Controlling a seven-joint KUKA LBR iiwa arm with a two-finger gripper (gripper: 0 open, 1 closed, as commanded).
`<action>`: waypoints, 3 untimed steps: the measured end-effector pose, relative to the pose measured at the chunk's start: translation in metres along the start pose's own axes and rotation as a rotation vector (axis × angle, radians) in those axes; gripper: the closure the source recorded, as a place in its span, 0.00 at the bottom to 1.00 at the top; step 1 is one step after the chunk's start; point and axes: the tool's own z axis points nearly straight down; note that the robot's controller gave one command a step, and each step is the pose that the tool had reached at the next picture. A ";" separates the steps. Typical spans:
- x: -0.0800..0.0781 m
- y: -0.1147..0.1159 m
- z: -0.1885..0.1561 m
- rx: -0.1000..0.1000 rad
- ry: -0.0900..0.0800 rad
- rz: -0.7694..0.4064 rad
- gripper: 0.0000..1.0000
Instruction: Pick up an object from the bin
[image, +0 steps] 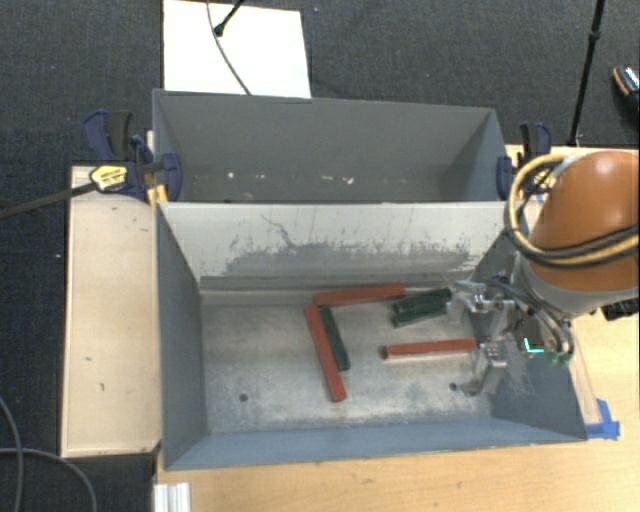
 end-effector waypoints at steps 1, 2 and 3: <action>-0.046 -0.047 0.169 0.000 -0.001 -0.073 0.00; -0.047 -0.047 0.169 0.001 -0.004 -0.076 0.00; -0.048 -0.047 0.168 0.001 -0.006 -0.079 0.00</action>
Offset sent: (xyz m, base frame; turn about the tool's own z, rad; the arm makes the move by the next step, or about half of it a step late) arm 0.0460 -0.0470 -0.1664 -0.0753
